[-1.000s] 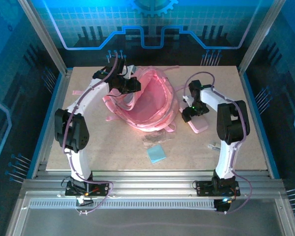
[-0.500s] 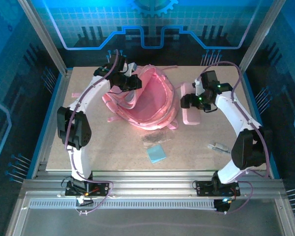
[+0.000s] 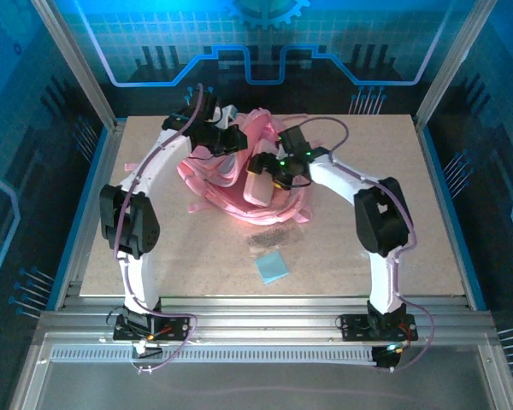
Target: Pack the student bag
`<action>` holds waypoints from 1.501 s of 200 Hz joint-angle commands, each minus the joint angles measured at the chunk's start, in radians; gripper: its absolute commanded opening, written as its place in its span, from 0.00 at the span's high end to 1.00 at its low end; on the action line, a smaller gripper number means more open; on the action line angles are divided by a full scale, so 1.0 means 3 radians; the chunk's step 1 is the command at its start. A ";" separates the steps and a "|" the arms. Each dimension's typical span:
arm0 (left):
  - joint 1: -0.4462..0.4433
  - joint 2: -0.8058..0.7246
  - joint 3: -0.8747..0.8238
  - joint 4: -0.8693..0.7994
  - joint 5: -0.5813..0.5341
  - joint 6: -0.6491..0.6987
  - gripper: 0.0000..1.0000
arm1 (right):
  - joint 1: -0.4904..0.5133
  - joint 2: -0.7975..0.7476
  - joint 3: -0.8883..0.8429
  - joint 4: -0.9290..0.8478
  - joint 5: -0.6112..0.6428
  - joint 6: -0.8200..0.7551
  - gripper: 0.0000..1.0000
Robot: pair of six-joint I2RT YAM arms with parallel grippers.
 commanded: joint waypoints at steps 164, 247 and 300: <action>0.0051 -0.0301 0.0219 0.0543 0.0525 -0.0394 1.00 | 0.0147 0.1069 0.1040 0.0989 -0.0186 0.0677 0.59; 0.0169 -0.0215 -0.0067 0.0789 0.0232 -0.0438 1.00 | -0.0082 0.0151 0.0789 -0.0295 0.0085 -0.0392 0.14; 0.0204 -0.0061 -0.0118 0.1018 0.0258 -0.0572 1.00 | -0.0160 -0.1031 -0.0737 -0.0740 0.0347 -0.0913 0.11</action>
